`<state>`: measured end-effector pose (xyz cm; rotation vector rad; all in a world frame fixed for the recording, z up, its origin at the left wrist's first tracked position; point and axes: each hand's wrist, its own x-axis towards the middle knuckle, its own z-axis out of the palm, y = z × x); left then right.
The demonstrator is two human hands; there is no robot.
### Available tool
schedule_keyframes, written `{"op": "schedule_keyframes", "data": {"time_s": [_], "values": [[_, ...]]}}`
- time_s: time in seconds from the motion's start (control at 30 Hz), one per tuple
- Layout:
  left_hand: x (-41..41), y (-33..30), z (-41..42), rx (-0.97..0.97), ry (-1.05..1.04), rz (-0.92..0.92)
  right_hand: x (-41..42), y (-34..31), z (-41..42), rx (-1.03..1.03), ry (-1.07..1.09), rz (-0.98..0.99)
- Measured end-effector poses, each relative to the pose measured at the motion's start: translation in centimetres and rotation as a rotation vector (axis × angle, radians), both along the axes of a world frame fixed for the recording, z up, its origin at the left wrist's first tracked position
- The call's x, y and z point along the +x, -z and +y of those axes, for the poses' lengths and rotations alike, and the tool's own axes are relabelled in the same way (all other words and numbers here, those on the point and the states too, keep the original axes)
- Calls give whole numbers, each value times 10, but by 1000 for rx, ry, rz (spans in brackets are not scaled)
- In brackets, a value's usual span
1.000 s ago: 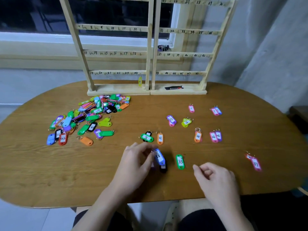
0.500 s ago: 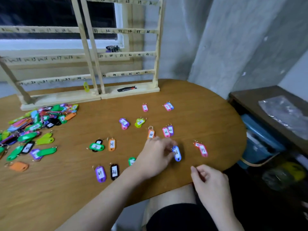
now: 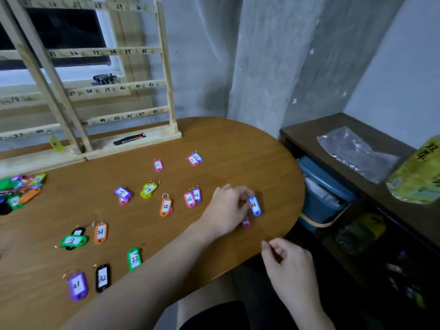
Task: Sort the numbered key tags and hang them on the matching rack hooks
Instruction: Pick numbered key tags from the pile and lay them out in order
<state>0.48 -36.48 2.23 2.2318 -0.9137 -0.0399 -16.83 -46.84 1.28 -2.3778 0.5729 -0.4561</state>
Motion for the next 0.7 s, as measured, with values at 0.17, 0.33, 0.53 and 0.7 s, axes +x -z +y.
{"op": "schedule_keyframes", "data": {"time_s": [0.17,0.33,0.53,0.7], "values": [[10,1,-23,39,39,-38,-2,5,-13,40,28,-6],[18,7,-30,125,31,-49,0,4,-16,57,28,-20],[27,-1,-10,174,25,-156,6,3,-13,46,16,-20],[35,-14,51,171,-75,-248,19,1,5,65,-43,-5]]}}
